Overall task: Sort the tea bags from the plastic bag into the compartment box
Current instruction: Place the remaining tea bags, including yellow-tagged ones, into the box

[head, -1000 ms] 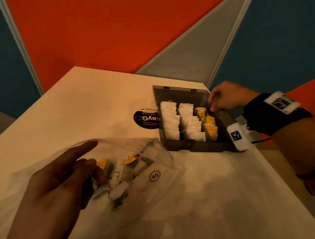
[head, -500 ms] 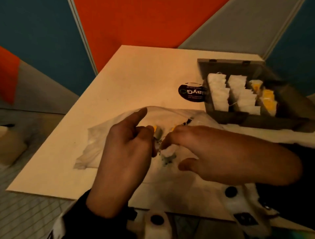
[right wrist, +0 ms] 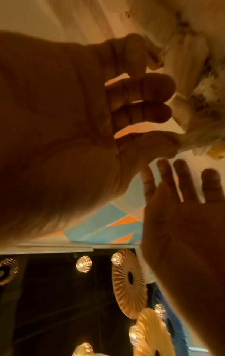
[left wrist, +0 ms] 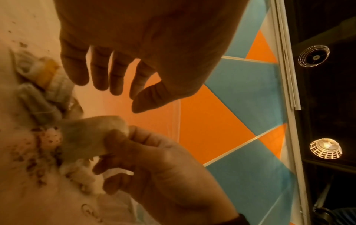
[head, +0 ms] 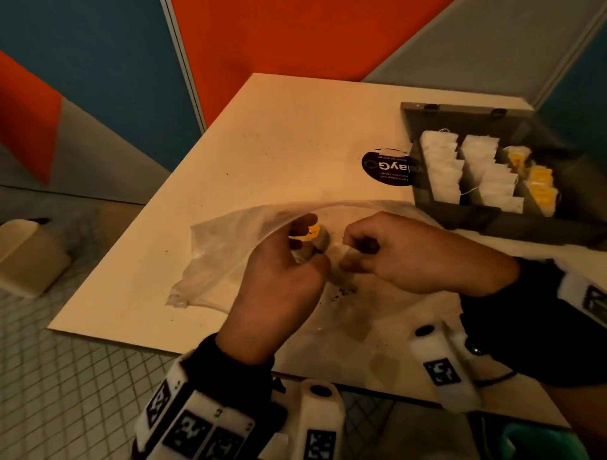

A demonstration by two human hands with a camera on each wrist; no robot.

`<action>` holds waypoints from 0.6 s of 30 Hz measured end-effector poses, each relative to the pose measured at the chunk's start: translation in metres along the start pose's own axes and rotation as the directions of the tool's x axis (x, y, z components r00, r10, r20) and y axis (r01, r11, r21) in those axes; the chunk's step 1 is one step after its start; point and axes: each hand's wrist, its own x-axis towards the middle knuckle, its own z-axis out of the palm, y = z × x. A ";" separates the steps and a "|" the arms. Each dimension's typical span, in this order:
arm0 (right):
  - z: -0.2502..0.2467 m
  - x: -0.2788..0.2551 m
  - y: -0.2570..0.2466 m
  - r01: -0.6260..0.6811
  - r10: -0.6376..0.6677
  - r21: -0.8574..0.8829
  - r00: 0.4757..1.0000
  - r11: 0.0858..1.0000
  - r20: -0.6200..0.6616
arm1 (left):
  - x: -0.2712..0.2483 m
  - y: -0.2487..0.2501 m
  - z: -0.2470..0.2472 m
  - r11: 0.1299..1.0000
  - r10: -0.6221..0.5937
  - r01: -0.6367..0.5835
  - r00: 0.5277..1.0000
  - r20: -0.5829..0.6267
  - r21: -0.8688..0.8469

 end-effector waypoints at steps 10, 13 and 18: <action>0.002 -0.002 0.006 -0.126 0.147 0.148 0.980 0.981 -0.137 | 0.001 -0.010 0.001 0.984 -0.058 0.035 0.990 0.126 0.176; 0.001 0.004 0.007 -0.196 0.182 -0.067 0.967 0.978 -0.176 | 0.001 -0.009 -0.001 0.987 -0.075 0.060 0.993 0.093 0.151; 0.000 0.018 0.009 -0.275 0.285 -0.181 0.958 0.944 0.027 | 0.003 -0.006 -0.004 0.994 -0.067 0.058 0.993 0.096 0.096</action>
